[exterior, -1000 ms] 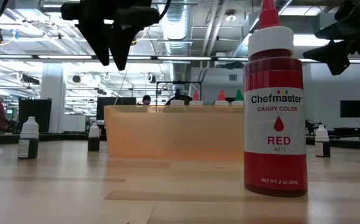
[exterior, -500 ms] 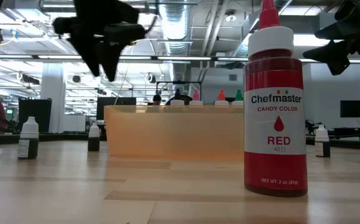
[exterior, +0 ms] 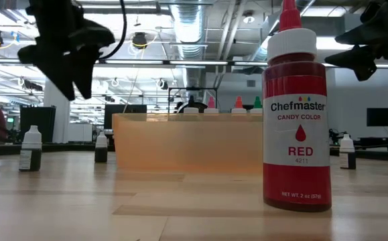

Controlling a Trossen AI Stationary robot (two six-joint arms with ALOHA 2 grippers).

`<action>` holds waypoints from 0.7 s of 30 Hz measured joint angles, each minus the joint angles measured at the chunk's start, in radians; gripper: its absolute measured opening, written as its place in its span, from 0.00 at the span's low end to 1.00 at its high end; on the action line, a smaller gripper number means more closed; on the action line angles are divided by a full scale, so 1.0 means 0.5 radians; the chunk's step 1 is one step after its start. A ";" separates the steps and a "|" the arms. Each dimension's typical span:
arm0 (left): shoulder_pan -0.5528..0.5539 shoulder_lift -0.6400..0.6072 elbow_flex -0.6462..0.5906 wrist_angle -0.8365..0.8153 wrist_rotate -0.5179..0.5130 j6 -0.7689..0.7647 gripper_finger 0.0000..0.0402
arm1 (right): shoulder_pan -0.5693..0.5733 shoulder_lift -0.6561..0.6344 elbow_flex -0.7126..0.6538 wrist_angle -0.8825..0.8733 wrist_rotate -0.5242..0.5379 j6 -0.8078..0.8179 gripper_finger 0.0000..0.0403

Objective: Pick & Place food coloring
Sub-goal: Put the large red food coloring into the orange bin

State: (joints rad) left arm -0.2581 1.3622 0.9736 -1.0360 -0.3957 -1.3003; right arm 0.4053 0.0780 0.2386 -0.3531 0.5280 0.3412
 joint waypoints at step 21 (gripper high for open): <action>0.112 -0.006 -0.048 0.171 0.140 0.457 0.51 | -0.002 0.000 0.000 -0.001 -0.004 0.001 0.59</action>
State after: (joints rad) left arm -0.2020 1.3590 0.9497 -0.9505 -0.3257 -1.0716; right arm 0.4042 0.0780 0.2386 -0.3534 0.5259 0.3416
